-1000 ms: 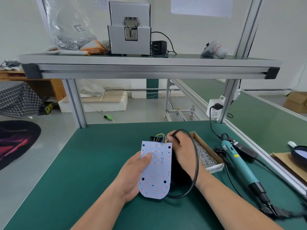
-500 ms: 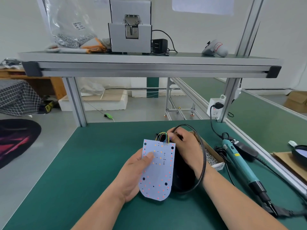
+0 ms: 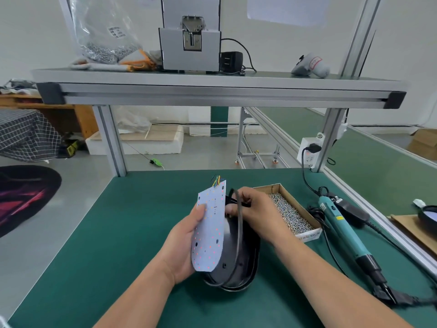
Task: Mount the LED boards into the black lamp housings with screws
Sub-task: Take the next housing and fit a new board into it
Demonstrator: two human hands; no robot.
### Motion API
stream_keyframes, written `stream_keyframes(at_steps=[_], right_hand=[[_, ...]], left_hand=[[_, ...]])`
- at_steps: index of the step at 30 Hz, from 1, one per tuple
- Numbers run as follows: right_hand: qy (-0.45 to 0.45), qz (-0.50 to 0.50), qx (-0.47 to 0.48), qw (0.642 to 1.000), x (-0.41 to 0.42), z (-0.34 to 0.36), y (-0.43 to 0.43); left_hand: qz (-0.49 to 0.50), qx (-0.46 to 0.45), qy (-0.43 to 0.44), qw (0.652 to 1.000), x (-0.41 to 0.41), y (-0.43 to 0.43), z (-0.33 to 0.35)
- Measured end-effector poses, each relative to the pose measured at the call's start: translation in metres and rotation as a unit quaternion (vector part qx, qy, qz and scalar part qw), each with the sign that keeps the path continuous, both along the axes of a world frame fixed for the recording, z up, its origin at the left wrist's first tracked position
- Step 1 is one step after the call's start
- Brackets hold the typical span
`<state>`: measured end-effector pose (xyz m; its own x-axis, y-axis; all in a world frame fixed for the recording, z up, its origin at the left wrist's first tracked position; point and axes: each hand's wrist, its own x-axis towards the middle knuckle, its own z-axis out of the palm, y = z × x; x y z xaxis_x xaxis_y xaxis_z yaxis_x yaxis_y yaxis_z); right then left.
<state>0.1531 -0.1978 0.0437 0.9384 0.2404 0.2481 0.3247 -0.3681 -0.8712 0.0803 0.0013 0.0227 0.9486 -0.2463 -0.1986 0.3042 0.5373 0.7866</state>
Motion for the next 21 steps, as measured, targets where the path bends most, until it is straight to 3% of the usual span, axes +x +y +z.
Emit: stream_keyframes(at_steps=[5,11,17,21], right_hand=[[0.014,0.004,-0.04,0.999,-0.006,0.005,-0.006],[0.053,0.079,-0.035,0.995,-0.002,0.015,-0.029],[0.111,0.017,0.14,0.984,0.007,0.009,-0.041],[0.141,-0.04,0.251,0.957,0.014,0.01,-0.05]], left_hand=[[-0.019,0.024,0.016,0.999,0.001,0.002,-0.002],[0.014,0.09,-0.005,0.996,0.0,0.008,0.009],[0.056,0.105,-0.029,0.992,0.001,0.016,0.008],[0.109,0.095,-0.033,0.989,0.002,0.019,0.007]])
